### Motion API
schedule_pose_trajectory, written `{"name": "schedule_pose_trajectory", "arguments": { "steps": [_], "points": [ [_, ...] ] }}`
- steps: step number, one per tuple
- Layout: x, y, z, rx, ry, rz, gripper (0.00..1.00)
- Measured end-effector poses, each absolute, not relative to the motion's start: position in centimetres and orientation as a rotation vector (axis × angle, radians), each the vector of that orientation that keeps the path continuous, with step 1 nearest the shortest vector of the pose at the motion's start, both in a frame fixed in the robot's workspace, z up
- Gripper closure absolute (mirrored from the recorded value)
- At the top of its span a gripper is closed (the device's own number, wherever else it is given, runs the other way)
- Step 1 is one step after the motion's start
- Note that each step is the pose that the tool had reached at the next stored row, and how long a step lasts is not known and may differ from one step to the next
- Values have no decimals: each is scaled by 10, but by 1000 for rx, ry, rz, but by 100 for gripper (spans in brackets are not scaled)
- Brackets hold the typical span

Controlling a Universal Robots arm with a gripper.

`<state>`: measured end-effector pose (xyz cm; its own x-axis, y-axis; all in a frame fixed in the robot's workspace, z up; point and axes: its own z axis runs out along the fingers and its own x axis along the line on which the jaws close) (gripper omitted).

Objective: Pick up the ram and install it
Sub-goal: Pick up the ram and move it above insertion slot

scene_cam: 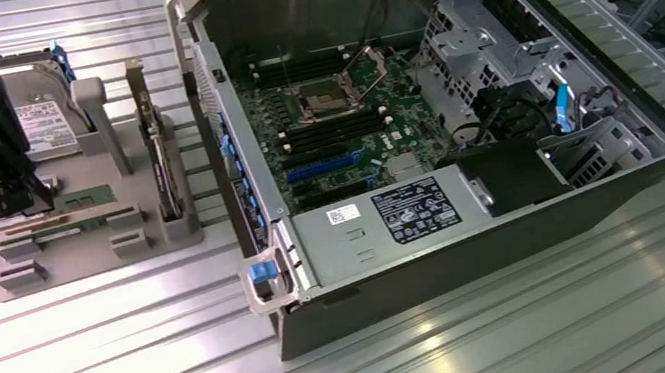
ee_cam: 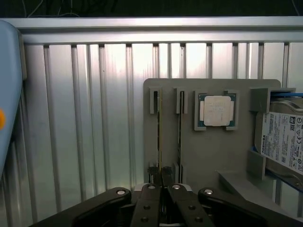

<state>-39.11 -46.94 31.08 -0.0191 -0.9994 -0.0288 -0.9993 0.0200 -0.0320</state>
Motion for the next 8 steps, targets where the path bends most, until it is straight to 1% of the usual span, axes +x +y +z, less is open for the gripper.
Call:
{"name": "schedule_pose_trajectory", "arguments": {
  "steps": [8],
  "points": [
    [-391, -469, 317, -2169, 2212, -4, 88]
  ]
}}
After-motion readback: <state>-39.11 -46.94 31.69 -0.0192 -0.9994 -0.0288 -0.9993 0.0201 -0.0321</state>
